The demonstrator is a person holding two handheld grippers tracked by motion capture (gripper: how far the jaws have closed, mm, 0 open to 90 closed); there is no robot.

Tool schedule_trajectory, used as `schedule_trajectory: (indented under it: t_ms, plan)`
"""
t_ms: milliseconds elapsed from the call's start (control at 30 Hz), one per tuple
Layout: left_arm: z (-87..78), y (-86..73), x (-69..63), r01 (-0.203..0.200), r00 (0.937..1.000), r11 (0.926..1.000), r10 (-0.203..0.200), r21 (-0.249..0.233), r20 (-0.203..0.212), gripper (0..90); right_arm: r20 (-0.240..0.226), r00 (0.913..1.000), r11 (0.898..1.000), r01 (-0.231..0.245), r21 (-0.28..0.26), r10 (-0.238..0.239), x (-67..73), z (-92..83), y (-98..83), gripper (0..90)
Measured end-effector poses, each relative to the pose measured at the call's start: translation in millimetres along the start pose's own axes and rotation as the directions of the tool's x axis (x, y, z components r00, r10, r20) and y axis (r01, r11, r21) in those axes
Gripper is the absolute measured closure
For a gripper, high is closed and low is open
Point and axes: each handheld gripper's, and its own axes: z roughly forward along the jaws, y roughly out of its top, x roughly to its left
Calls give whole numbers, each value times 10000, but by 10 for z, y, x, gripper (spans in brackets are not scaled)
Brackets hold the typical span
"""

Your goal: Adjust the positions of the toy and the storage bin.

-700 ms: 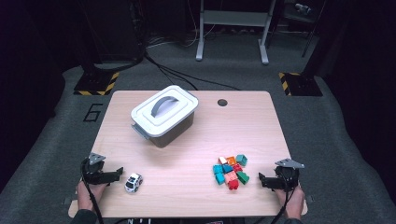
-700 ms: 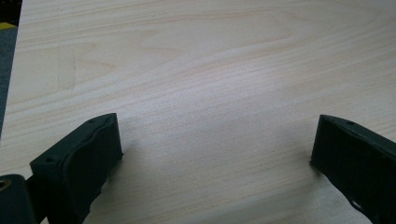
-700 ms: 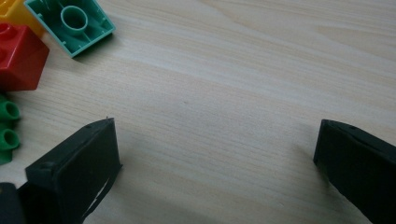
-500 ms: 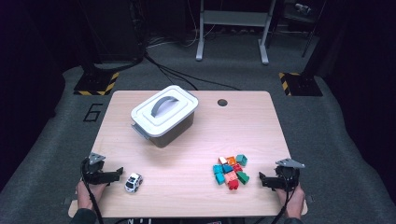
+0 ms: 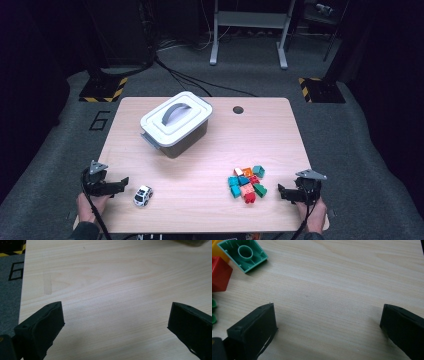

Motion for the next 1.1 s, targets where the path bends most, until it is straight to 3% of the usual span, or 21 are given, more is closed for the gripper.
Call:
schedule_trajectory:
  t_ms: [333,567,767,1100]
  plan:
    - [-294,58,-221,-143,9991,9993,158,-357,404,2,39,10000,10000,-28,5,28,1,1,0,0]
    - [-355,38,-369,-208,9970,9985,245,-508,734,2,56,10000,10000,-17,5,17,1,1,0,0]
    - [-328,-36,-606,-450,9919,9981,496,-414,1171,2,79,10000,10000,-28,-3,28,2,1,0,0]
    - [-176,-218,-840,-756,9886,9971,753,-23,1304,23,96,9999,10000,-39,-6,39,1,0,0,0]
